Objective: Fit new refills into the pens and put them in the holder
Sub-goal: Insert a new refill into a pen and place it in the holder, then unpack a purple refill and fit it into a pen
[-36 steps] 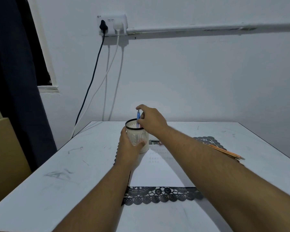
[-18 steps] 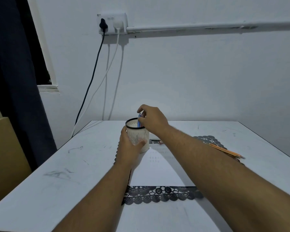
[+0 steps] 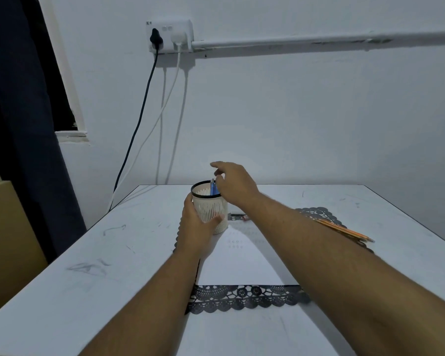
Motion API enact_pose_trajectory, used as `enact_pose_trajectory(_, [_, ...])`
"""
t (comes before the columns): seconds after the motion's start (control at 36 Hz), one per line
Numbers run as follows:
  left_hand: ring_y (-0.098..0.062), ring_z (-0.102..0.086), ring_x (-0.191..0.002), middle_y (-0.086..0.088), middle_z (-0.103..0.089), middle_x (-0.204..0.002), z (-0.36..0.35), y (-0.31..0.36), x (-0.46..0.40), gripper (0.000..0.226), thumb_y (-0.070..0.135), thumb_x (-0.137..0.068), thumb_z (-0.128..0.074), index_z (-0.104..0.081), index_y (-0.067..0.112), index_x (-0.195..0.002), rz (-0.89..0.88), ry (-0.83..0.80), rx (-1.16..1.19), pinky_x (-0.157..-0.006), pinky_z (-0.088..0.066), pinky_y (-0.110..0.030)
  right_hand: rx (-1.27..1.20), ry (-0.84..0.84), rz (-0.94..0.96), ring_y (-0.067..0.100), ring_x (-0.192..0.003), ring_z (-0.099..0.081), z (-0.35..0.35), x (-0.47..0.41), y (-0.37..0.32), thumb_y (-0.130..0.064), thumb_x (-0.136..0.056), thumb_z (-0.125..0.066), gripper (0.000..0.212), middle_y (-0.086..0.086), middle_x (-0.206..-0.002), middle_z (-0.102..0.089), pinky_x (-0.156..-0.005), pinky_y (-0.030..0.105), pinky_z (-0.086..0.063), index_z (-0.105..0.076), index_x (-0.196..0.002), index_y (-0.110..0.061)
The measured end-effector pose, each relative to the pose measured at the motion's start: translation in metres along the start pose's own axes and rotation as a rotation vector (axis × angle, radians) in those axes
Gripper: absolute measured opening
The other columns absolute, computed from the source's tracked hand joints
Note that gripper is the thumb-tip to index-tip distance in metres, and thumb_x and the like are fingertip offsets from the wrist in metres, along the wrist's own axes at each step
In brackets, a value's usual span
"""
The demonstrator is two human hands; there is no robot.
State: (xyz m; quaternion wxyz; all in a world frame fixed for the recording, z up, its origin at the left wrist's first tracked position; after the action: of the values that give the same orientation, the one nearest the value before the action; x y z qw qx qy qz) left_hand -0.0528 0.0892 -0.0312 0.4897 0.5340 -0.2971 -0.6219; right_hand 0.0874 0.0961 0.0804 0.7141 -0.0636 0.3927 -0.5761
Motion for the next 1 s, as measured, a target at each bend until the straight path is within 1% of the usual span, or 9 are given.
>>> enact_pose_trajectory(0.14, [-0.021, -0.050, -0.135, 0.005, -0.053, -0.145, 0.000, 0.006, 0.001, 0.103, 0.045, -0.061, -0.086, -0.031, 0.037, -0.149, -0.025, 0.030, -0.061, -0.109, -0.048, -0.054, -0.149, 0.159, -0.005, 0.001, -0.082, -0.055, 0.014, 0.016, 0.016, -0.015, -0.103, -0.051, 0.031, -0.011, -0.108, -0.067, -0.076, 0.023, -0.045, -0.065, -0.129, -0.026])
enact_pose_trajectory(0.25, [-0.031, -0.023, -0.148, -0.011, -0.025, -0.162, 0.006, 0.029, 0.013, 0.118, 0.035, -0.075, -0.089, -0.011, 0.019, -0.162, -0.124, 0.181, -0.218, -0.118, -0.028, -0.052, -0.152, 0.155, 0.007, -0.003, -0.068, -0.054, 0.024, 0.047, 0.039, -0.016, -0.101, -0.054, 0.017, -0.012, -0.097, -0.067, -0.066, 0.013, -0.043, -0.070, -0.106, -0.021])
enact_pose_trajectory(0.33, [-0.035, -0.036, -0.136, -0.015, -0.038, -0.149, 0.013, 0.055, 0.025, 0.091, 0.029, -0.080, -0.081, -0.030, 0.009, -0.153, -0.480, 0.353, -0.359, -0.114, -0.030, -0.045, -0.071, 0.049, -0.087, 0.008, -0.060, -0.051, 0.027, 0.069, 0.063, -0.024, -0.098, -0.056, 0.020, -0.010, -0.071, -0.060, -0.060, 0.029, -0.041, -0.060, -0.078, -0.020])
enact_pose_trajectory(0.39, [-0.029, -0.047, -0.114, -0.008, -0.050, -0.127, 0.010, 0.069, 0.035, 0.056, 0.023, -0.081, -0.072, -0.049, 0.009, -0.130, -0.669, 0.371, -0.412, -0.100, -0.036, -0.039, 0.105, -0.080, -0.177, 0.015, -0.063, -0.051, 0.025, 0.085, 0.079, -0.032, -0.097, -0.057, 0.030, -0.007, -0.066, -0.056, -0.059, 0.031, -0.038, -0.051, -0.071, -0.018])
enact_pose_trajectory(0.47, [-0.015, -0.045, -0.078, 0.009, -0.049, -0.084, -0.006, 0.081, 0.046, 0.012, 0.023, -0.092, -0.063, -0.052, 0.019, -0.088, -0.704, 0.086, -0.454, -0.068, -0.033, -0.031, 0.339, -0.224, -0.196, 0.021, -0.071, -0.060, 0.023, 0.104, 0.094, -0.036, -0.095, -0.055, 0.030, -0.004, -0.071, -0.060, -0.065, 0.035, -0.048, -0.053, -0.071, -0.019])
enact_pose_trajectory(0.58, [-0.012, -0.049, -0.066, 0.007, -0.051, -0.070, -0.033, 0.072, 0.059, 0.029, 0.039, -0.099, -0.052, -0.047, 0.025, -0.075, -0.612, -0.268, -0.745, -0.057, -0.039, -0.034, 0.402, -0.274, -0.148, 0.019, -0.077, -0.056, 0.026, 0.118, 0.098, -0.040, -0.098, -0.054, 0.030, -0.005, -0.076, -0.058, -0.063, 0.032, -0.040, -0.052, -0.073, -0.022])
enact_pose_trajectory(0.72, [-0.014, -0.053, -0.072, 0.007, -0.053, -0.076, -0.043, 0.051, 0.059, 0.031, 0.041, -0.098, -0.050, -0.046, 0.023, -0.072, -0.447, -0.413, -0.821, -0.060, -0.040, -0.032, 0.282, -0.303, -0.133, 0.014, -0.072, -0.054, 0.032, 0.125, 0.101, -0.038, -0.097, -0.060, 0.028, -0.007, -0.075, -0.059, -0.066, 0.034, -0.043, -0.054, -0.074, -0.024])
enact_pose_trajectory(0.86, [-0.013, -0.052, -0.071, 0.007, -0.054, -0.076, -0.042, 0.047, 0.059, 0.031, 0.041, -0.098, -0.050, -0.047, 0.023, -0.073, -0.428, -0.429, -0.817, -0.062, -0.044, -0.033, 0.227, -0.292, -0.137, 0.015, -0.072, -0.056, 0.034, 0.130, 0.104, -0.037, -0.097, -0.061, 0.025, -0.008, -0.075, -0.061, -0.067, 0.034, -0.046, -0.057, -0.077, -0.023])
enact_pose_trajectory(1.0, [-0.013, -0.052, -0.071, 0.007, -0.054, -0.076, -0.041, 0.047, 0.059, 0.031, 0.039, -0.098, -0.050, -0.046, 0.022, -0.072, -0.430, -0.436, -0.800, -0.063, -0.044, -0.033, 0.163, -0.042, -0.228, 0.018, -0.081, -0.064, 0.058, 0.125, 0.111, -0.031, -0.095, -0.062, 0.012, -0.008, -0.085, -0.066, -0.073, 0.038, -0.053, -0.066, -0.085, -0.026])
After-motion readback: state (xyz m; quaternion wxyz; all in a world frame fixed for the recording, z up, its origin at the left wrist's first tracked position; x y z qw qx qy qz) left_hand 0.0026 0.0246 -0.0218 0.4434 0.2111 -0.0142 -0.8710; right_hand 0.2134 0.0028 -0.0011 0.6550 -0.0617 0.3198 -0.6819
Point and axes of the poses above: each hand's wrist, its own x-axis away from the middle knuckle, its own z-axis out of the back of the hand, y = z × x, the point moved 3 cm from there along -x, towards the middle knuckle
